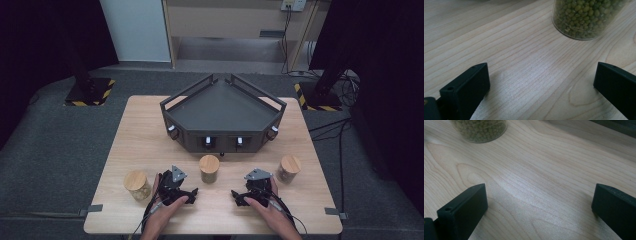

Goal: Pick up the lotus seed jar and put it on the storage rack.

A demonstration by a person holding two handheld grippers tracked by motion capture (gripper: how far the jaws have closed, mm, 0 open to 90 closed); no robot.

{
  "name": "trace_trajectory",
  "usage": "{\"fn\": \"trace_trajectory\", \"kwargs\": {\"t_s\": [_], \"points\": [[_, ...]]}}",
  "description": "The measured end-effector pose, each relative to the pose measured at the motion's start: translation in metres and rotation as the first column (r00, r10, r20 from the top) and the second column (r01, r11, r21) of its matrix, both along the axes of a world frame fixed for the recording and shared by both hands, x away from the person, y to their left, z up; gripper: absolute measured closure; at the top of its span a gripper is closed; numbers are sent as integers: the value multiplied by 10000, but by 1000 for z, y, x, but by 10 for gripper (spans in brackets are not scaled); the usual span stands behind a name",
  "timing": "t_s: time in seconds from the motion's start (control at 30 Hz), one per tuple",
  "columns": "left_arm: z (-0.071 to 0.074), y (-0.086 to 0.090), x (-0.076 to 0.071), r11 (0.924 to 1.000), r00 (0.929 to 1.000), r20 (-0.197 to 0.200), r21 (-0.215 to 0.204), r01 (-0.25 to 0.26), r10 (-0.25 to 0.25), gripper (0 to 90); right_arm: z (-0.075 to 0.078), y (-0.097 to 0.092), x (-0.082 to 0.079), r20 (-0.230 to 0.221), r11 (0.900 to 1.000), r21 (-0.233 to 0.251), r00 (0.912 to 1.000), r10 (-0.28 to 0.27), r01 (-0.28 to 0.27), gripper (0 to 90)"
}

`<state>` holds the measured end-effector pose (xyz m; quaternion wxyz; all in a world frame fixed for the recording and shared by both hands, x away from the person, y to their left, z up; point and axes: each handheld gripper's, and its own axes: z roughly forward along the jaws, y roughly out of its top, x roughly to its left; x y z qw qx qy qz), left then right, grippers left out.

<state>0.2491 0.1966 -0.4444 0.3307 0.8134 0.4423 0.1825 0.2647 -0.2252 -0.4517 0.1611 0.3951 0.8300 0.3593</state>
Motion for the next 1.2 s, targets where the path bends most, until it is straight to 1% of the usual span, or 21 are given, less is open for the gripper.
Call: {"fn": "trace_trajectory", "kwargs": {"t_s": [0.4, 0.43, 0.5, 0.53, 0.57, 0.77, 0.8, 0.83, 0.93, 1.0, 1.13, 1.2], "points": [[1, 0, -1, 10000, 10000, -9, 11, -41, 41, 11, 0, 0, 0, 13, 10000, 11, 10000, -20, 20, 4], [2, 1, -1, 10000, 10000, -40, -13, -82, 81, 11, 0, 0, 0, 13, 10000, 12, 10000, -19, 19, 4], [2, 3, -2, 9995, 9997, -83, -210, -246, 244, 11, 0, 0, 0, 11, 10000, 12, 10000, -18, 18, 4], [5, 4, -4, 9994, 9997, -2, -224, -256, 256, 11, 0, 0, 0, 13, 10000, 11, 10000, -18, 18, 4], [5, 4, -4, 9994, 9997, -2, -224, -256, 256, 11, 0, 0, 0, 13, 10000, 12, 10000, -19, 19, 4], [15, 6, -9, 9995, 9995, 208, -216, -224, 229, 12, 0, 0, 0, 13, 10000, 11, 10000, -20, 20, 4], [16, 6, -9, 9996, 9995, 232, -205, -211, 215, 13, 0, 0, 0, 12, 10000, 12, 10000, -18, 18, 4], [19, 5, -11, 9998, 9994, 279, -109, -188, 191, 16, 0, 0, 0, 11, 10000, 9, 10000, -18, 18, 4], [21, 4, -12, 9999, 9994, 328, -39, -137, 138, 18, 0, 0, 0, 13, 10000, 8, 10000, -19, 19, 4], [23, 4, -14, 9999, 9994, 333, -82, -105, 108, 20, 0, 0, 0, 12, 10000, 9, 10000, -18, 18, 4], [27, 2, -16, 10000, 9995, 315, -27, -24, 25, 23, 0, 0, 0, 13, 10000, 10, 10000, -16, 16, 4], [32, 2, -18, 10000, 9991, 426, -67, -2, 5, 23, 0, 0, 0, 13, 10000, 11, 10000, -16, 16, 4]]}}
